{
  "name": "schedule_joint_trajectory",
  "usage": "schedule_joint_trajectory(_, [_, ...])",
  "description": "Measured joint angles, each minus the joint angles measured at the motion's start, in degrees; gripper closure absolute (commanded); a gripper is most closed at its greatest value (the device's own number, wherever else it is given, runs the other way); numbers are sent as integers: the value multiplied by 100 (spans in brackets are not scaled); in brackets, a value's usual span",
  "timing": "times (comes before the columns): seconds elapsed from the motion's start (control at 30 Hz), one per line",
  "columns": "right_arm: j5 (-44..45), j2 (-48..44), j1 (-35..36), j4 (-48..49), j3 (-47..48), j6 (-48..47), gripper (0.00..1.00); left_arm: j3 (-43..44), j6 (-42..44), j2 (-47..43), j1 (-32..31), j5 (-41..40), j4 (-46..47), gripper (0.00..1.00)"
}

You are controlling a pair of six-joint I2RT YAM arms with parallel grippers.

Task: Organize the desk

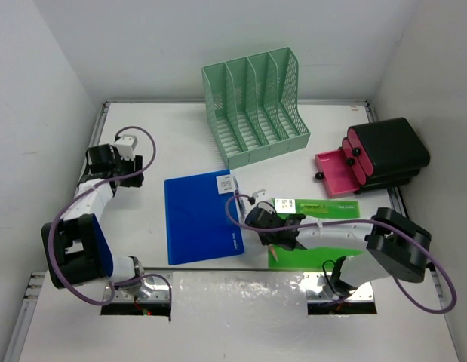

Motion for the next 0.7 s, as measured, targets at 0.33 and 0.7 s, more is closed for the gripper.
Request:
schedule_joint_trajectory(0.33, [146, -852, -2503, -579, 1342, -2413, 100, -358, 24, -247, -7, -70, 68, 46])
schedule_joint_trajectory(0.7, [376, 1215, -5187, -859, 3368, -4996, 100, -575, 125, -363, -7, -275, 492, 46])
